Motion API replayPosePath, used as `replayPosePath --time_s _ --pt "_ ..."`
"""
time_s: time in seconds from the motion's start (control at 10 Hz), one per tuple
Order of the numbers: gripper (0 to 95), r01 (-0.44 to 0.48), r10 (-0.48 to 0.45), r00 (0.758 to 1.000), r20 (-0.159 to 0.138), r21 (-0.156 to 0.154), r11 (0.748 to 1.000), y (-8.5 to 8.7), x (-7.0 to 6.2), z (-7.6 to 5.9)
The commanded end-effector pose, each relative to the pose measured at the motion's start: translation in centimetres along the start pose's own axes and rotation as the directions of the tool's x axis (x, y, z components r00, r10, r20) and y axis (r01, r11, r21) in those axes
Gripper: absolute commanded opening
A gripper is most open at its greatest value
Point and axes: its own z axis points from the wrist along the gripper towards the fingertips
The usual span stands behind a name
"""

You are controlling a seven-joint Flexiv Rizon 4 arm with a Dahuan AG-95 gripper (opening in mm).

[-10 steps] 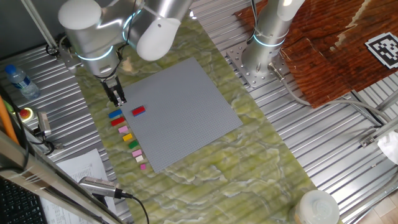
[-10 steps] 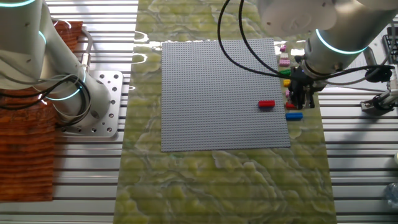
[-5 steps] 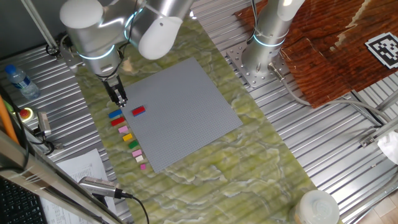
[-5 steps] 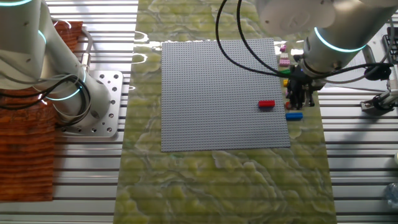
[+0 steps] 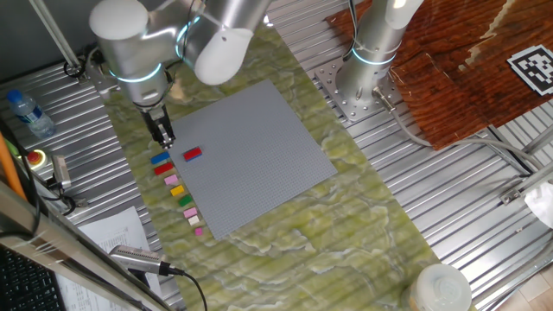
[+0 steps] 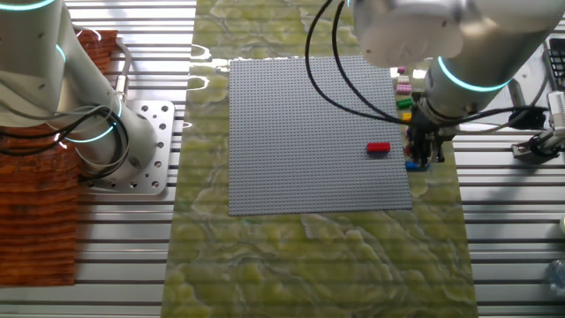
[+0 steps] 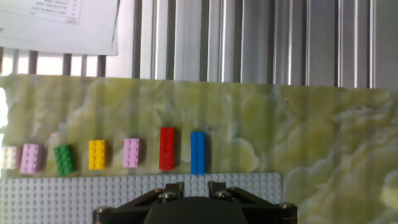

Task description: Stack small Lego blocks one on top of the other

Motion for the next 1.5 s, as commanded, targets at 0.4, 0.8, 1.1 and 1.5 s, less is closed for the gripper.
replayPosePath --time_s 0.4,0.8,1.1,1.5 --pt "38.0 -0.007 0.007 1.000 0.030 0.009 1.000 0.3 -1.7 1.5" --pt "38.0 0.007 -0.008 1.000 0.029 0.018 1.000 -0.1 -1.6 2.9" --pt "38.0 0.012 -0.013 0.999 0.031 0.026 1.000 -0.3 -1.5 3.5" --pt "38.0 0.010 -0.010 0.999 0.032 0.028 1.000 -0.3 -2.0 3.7"
